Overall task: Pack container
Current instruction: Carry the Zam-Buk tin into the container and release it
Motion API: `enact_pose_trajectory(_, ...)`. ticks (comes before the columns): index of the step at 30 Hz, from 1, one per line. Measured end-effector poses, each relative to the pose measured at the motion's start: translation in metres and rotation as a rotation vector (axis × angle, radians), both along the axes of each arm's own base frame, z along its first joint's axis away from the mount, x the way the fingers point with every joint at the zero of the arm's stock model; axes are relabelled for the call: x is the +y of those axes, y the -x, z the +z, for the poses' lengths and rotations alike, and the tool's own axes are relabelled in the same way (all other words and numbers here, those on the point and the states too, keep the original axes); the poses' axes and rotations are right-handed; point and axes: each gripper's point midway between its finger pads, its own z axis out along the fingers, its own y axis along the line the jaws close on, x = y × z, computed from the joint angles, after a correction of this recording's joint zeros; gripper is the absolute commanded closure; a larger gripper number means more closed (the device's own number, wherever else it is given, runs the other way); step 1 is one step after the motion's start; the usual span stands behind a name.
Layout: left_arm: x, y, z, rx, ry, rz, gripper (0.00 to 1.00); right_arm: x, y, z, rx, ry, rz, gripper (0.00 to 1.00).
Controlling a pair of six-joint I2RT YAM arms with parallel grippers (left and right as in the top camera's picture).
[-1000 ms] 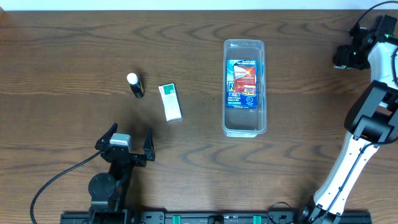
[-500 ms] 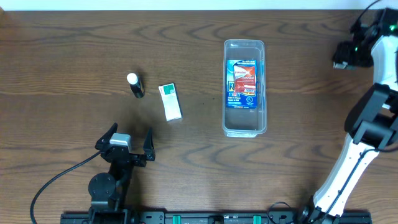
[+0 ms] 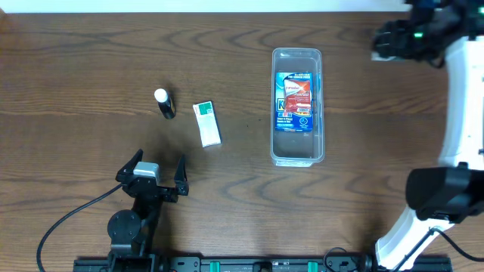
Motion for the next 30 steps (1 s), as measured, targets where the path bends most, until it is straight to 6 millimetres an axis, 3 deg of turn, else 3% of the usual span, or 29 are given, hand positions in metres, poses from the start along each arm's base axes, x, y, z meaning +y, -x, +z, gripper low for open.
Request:
enact_pose_trajectory(6, 0.0, 0.0, 0.0, 0.0, 0.0, 0.0, 0.02, 0.072, -0.002, -0.015, 0.025, 0.01, 0.068, 0.32)
enact_pose_trajectory(14, 0.0, 0.0, 0.0, 0.0, 0.0, 0.0, 0.02, 0.126, -0.003, -0.06, 0.057, 0.025, 0.045, 0.32)
enact_pose_trajectory(21, 0.0, 0.0, 0.0, 0.0, 0.0, 0.0, 0.02, 0.137, 0.001, -0.116, 0.103, 0.068, -0.018, 0.32)
enact_pose_trajectory(30, 0.0, 0.0, 0.0, 0.0, 0.0, 0.0, 0.02, 0.132, 0.004, -0.145, 0.123, 0.084, -0.072, 0.32)
